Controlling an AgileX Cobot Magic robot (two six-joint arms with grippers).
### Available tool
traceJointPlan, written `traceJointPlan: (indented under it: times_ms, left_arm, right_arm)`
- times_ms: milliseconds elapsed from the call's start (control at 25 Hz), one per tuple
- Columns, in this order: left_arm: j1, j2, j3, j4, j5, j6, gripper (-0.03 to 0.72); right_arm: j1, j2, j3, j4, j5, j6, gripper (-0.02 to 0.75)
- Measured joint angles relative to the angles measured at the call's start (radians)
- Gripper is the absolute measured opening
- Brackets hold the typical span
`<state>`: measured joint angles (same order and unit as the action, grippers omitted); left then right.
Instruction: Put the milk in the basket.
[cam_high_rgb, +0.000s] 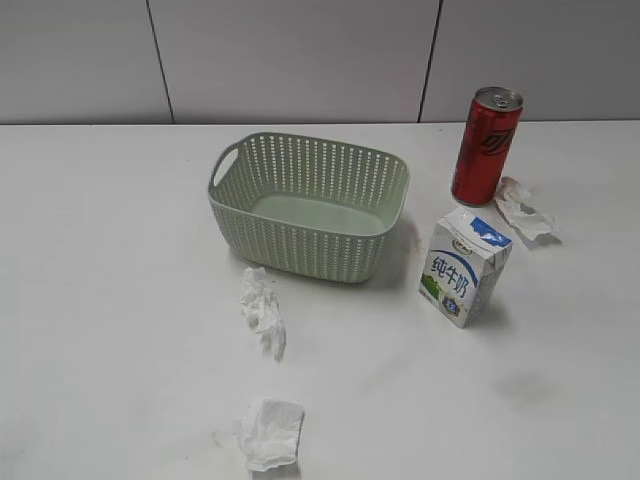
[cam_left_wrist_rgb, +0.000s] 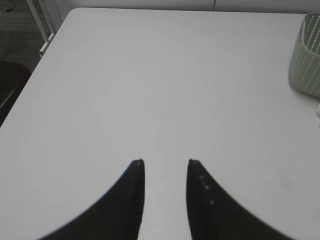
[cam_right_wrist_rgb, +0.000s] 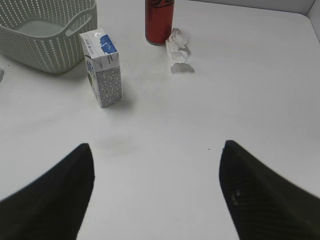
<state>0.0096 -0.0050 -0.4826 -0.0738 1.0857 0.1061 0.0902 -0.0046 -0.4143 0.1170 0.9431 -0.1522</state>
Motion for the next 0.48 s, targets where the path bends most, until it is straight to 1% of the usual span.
traceJointPlan:
  times_ms: [480]
  left_arm:
    - [0.000,0.000,0.000,0.000,0.000,0.000,0.236]
  right_arm:
    - [0.000,0.000,0.000,0.000,0.000,0.002,0.597]
